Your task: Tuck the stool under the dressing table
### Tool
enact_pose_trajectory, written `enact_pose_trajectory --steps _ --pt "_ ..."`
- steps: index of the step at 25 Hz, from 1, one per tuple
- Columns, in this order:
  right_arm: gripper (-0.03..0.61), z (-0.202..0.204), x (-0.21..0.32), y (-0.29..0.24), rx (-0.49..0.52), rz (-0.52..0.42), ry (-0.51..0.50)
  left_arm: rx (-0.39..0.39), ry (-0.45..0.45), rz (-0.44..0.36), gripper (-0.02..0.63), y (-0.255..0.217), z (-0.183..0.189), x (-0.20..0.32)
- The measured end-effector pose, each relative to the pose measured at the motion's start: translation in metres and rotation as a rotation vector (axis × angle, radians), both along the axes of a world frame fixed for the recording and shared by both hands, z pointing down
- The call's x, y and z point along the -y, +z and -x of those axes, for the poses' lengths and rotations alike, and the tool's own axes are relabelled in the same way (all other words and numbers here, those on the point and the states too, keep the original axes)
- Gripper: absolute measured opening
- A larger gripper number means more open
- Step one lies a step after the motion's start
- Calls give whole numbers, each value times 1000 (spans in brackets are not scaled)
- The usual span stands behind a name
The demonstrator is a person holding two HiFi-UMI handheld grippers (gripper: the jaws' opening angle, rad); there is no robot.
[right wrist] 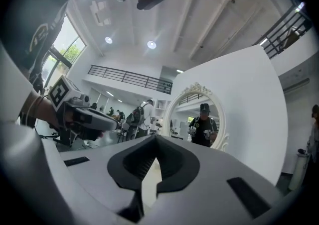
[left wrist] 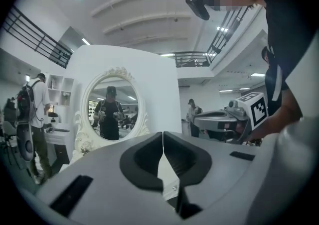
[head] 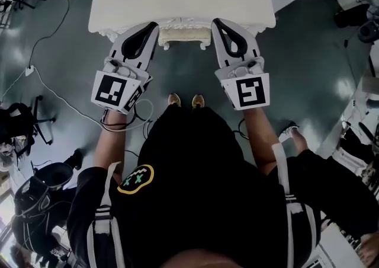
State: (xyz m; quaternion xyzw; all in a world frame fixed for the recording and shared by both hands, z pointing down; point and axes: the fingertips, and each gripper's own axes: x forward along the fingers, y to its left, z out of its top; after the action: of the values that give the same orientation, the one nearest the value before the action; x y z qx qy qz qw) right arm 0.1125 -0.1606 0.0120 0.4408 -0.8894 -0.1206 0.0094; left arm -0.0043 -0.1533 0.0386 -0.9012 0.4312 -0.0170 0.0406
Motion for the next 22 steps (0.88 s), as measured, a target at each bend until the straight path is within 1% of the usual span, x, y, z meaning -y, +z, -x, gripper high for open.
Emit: enact_pose_trajectory --steps 2,5,10,13,18,22 --pt "21 7 -3 -1 -8 3 -27 -7 54 22 20 2 -4 -2" --pt "21 12 -7 -3 -11 12 -46 -9 83 27 20 1 -8 -3" --pt "21 16 -5 0 -13 39 -78 -4 76 9 20 -5 -8 -1" --pt "20 20 -5 1 6 67 -107 -1 73 3 20 -9 -5 -1" --pt "20 27 -6 3 -2 78 -141 -3 65 7 20 -9 -2 -2" --pt "20 30 -8 5 7 82 -151 -7 60 16 20 -2 0 -4"
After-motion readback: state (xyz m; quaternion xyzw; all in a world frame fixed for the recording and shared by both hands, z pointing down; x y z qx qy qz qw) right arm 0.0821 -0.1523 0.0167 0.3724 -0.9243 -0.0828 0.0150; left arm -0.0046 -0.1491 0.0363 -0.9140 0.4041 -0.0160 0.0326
